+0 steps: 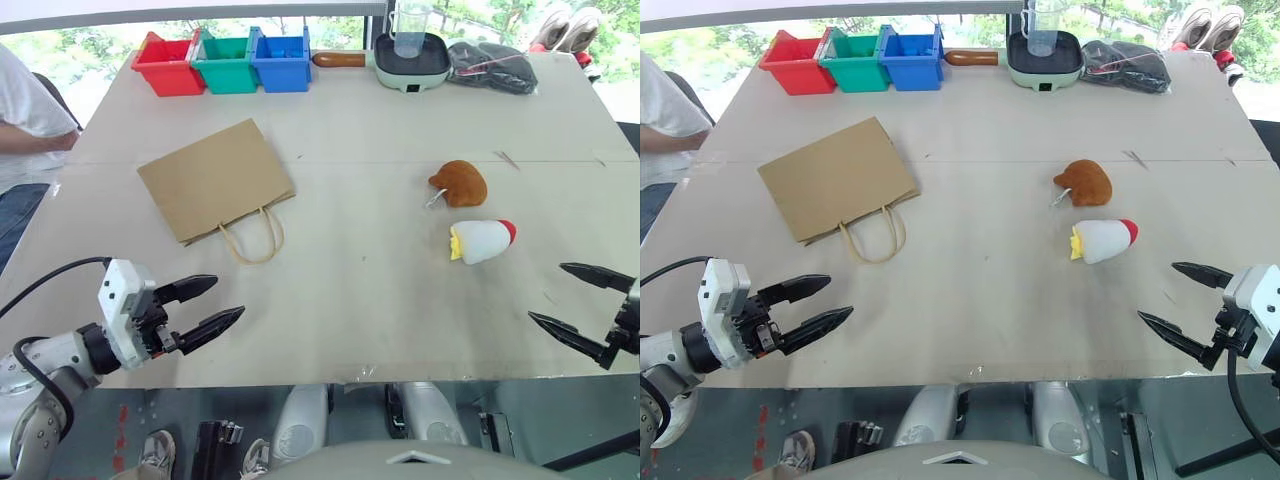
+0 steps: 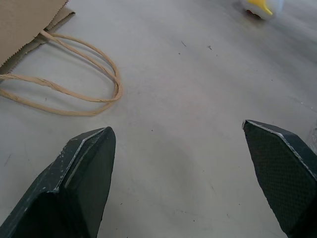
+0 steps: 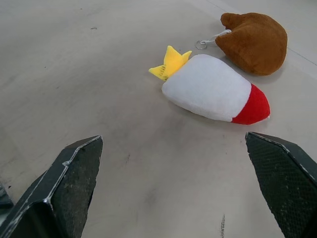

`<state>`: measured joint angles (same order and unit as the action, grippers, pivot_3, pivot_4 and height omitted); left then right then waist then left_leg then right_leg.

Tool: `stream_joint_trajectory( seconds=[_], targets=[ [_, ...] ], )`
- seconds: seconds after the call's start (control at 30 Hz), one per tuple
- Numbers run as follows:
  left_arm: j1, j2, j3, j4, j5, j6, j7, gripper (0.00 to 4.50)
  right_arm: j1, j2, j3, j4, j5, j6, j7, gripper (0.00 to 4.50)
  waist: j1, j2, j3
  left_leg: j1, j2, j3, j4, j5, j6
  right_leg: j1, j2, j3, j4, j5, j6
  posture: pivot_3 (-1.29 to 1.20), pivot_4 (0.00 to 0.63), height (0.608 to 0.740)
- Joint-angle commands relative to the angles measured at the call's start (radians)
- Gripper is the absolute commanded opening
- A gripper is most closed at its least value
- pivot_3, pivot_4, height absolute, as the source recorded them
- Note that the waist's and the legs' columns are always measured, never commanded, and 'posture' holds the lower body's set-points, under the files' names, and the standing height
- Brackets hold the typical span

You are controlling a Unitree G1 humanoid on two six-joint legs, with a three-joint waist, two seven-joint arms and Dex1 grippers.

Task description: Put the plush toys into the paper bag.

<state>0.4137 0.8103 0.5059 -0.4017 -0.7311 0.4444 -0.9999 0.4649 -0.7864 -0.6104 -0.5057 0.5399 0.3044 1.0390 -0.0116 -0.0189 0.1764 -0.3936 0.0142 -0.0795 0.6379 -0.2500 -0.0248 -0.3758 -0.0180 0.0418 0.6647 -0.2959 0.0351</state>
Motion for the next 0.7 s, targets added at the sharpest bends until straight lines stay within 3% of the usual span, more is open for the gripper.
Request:
stream_joint_trajectory(
  seconds=[0.03, 0.17, 0.33, 0.7],
  targets=[
    [-0.056, -0.004, -0.018, 0.049, 0.094, -0.102, 0.009, 4.43, -0.033, 0.02, 0.034, -0.085, 0.033, 0.011, -0.044, 4.5, 0.0, 0.0, 0.0, 0.0, 0.0, 0.0, 0.0, 0.0, 0.0, 0.0, 0.0, 0.0, 0.0, 0.0, 0.0, 0.0, 0.15, 0.74],
    [-0.198, 0.032, -0.09, 0.309, 0.363, -0.44, -0.004, 4.43, -0.144, 0.078, 0.236, -0.221, 0.043, 0.047, -0.144, 4.5, -0.002, 0.001, 0.0, 0.003, -0.002, -0.001, 0.0, 0.001, -0.001, 0.0, 0.002, 0.0, 0.002, 0.001, -0.001, 0.0, 0.15, 0.74],
    [-0.326, 0.075, -0.162, 0.504, 0.533, -0.715, -0.009, 4.43, -0.212, 0.096, 0.372, -0.296, 0.022, 0.099, -0.225, 4.5, -0.001, -0.001, -0.001, 0.002, -0.003, 0.0, 0.0, 0.001, -0.001, -0.001, 0.001, 0.0, 0.004, 0.001, -0.002, 0.0, 0.15, 0.74],
    [-0.569, 0.038, -0.339, 0.605, 0.702, -0.901, 0.079, 4.43, -0.233, 0.112, 0.455, -0.316, -0.017, 0.092, -0.305, 4.5, -0.002, -0.002, -0.001, -0.001, -0.004, -0.002, 0.002, 0.0, 0.0, -0.002, -0.001, -0.002, 0.006, 0.002, 0.0, 0.0, 0.15, 0.74]
  ],
)
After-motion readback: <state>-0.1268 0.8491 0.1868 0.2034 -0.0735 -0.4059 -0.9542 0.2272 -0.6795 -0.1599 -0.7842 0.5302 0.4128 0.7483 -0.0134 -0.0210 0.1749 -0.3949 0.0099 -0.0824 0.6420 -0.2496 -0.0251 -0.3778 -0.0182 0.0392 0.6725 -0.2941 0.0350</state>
